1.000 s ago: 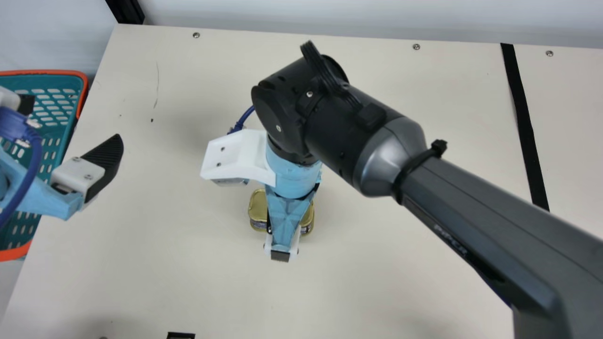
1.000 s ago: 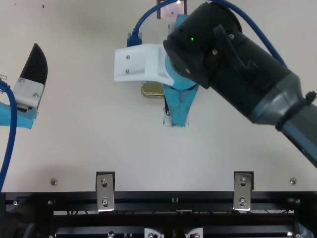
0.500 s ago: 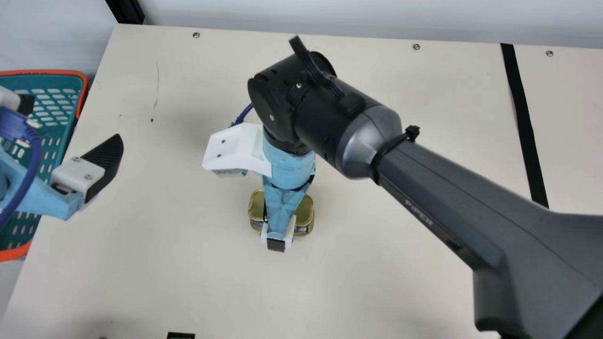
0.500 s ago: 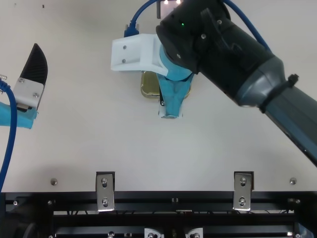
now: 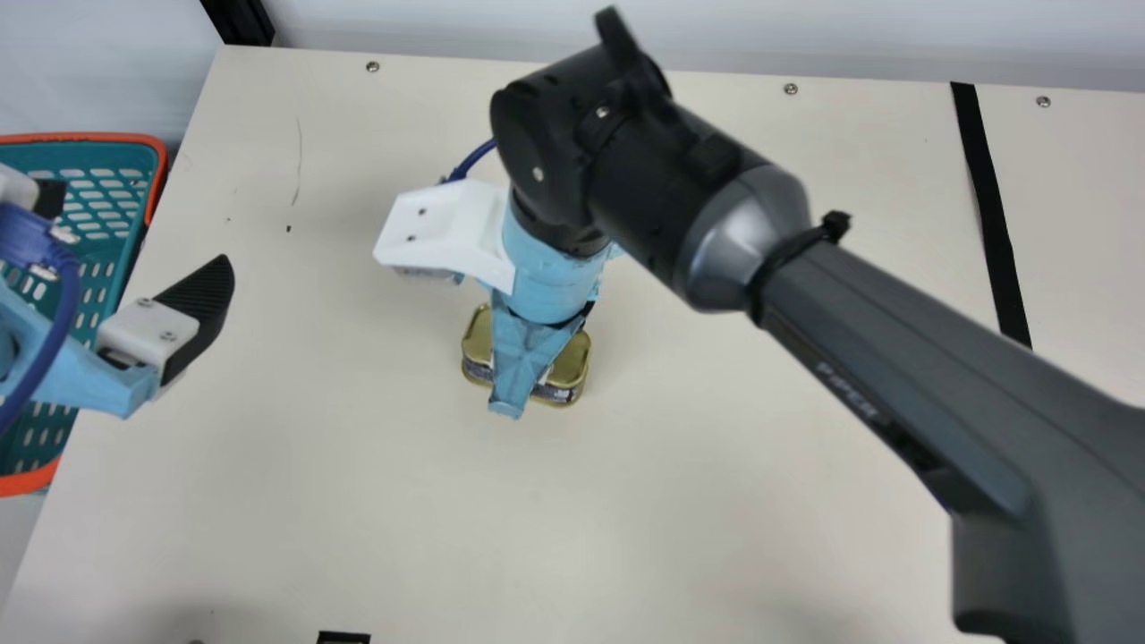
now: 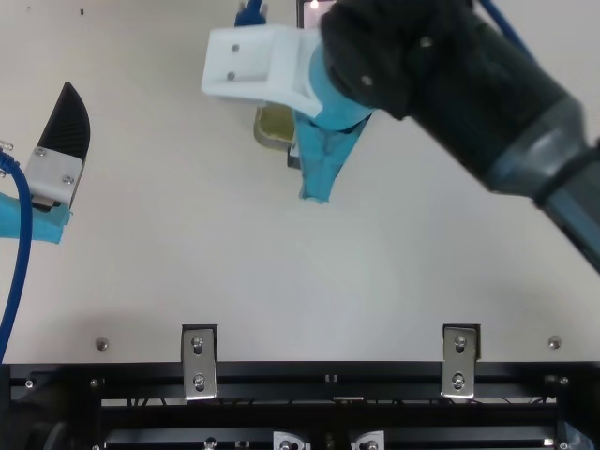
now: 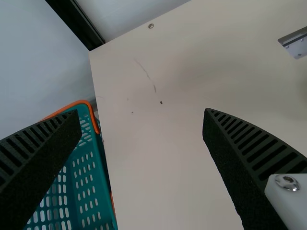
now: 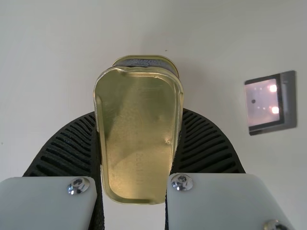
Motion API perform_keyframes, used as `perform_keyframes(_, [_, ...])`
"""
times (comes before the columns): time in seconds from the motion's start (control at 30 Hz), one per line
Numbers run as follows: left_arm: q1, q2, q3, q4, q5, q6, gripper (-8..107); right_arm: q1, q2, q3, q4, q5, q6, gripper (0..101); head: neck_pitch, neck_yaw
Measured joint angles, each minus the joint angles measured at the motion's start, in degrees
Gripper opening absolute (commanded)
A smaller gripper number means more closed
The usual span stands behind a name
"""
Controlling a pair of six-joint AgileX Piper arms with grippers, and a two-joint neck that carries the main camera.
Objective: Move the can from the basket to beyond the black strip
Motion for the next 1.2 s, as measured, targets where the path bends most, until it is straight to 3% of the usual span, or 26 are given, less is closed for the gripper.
perform_keyframes(0.27, [0.0, 0.0, 0.0, 0.0, 0.0, 0.0, 90, -4.2, -8.1, 6.5, 4.9, -9.9, 2.1, 0, 0.0, 0.0])
perform_keyframes(0.37, [0.0, 0.0, 0.0, 0.0, 0.0, 0.0, 90, -5.8, -11.4, 9.6, 7.8, -15.2, 1.9, 0, 0.0, 0.0])
perform_keyframes(0.57, [0.0, 0.0, 0.0, 0.0, 0.0, 0.0, 90, -8.4, -16.8, 16.5, 16.1, -24.9, -2.6, 0, 0.0, 0.0])
perform_keyframes(0.73, [0.0, 0.0, 0.0, 0.0, 0.0, 0.0, 90, -10.2, -20.1, 21.5, 27.1, -32.0, -9.5, 0, 0.0, 0.0])
perform_keyframes(0.9, [0.0, 0.0, 0.0, 0.0, 0.0, 0.0, 90, -12.3, -21.4, 24.9, 39.3, -34.0, -18.6, 0, 0.0, 0.0])
perform_keyframes(1.2, [0.0, 0.0, 0.0, 0.0, 0.0, 0.0, 90, -18.1, -20.0, 28.8, 60.2, -30.3, -35.7, 0, 0.0, 0.0])
